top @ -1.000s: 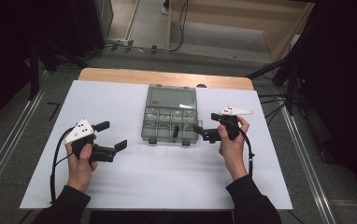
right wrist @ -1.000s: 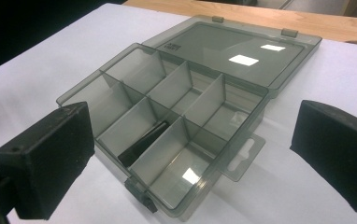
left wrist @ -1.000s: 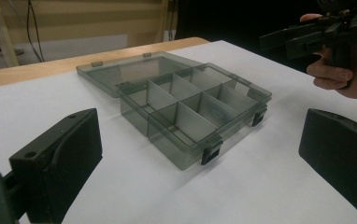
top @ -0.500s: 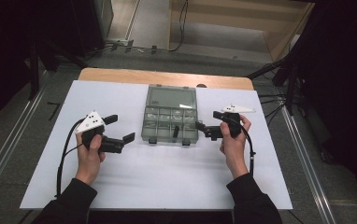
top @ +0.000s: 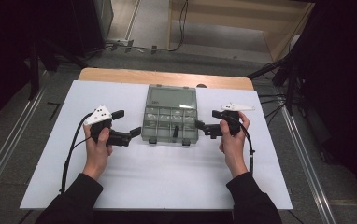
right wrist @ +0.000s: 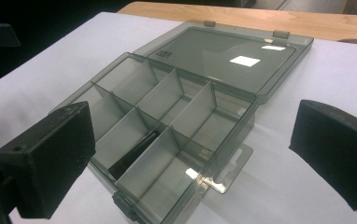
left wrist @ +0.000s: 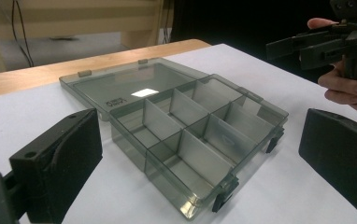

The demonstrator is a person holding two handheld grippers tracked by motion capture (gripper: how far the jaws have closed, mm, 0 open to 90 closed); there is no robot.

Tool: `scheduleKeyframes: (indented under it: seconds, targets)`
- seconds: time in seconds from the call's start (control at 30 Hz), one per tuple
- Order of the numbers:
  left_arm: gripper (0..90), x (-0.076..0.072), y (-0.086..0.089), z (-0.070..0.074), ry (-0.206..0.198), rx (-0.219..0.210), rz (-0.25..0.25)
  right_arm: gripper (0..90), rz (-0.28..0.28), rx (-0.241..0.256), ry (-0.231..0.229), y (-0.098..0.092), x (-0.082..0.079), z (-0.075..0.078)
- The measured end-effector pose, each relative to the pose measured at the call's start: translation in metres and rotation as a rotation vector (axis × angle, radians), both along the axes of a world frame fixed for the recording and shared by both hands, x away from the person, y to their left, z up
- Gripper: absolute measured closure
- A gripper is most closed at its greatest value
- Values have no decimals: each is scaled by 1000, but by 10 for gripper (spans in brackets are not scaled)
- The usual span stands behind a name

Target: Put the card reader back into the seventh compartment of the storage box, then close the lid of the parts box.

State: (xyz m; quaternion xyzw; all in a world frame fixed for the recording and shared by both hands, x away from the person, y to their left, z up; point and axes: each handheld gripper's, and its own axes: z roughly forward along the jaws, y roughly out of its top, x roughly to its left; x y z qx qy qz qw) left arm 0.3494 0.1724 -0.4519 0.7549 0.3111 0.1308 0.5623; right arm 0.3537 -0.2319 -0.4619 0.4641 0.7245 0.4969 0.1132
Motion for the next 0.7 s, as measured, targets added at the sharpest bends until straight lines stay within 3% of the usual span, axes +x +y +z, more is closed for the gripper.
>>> scheduleKeyframes:
  seconds: [0.37, 0.7]
  targets:
    - [9, 20, -12, -1, 17, -4, 15, 0, -9, 8, 5, 0, 9, 1]
    - [14, 41, -21, -6, 50, -8, 21, 0, -3, 52, 31, 1, 22, -3]
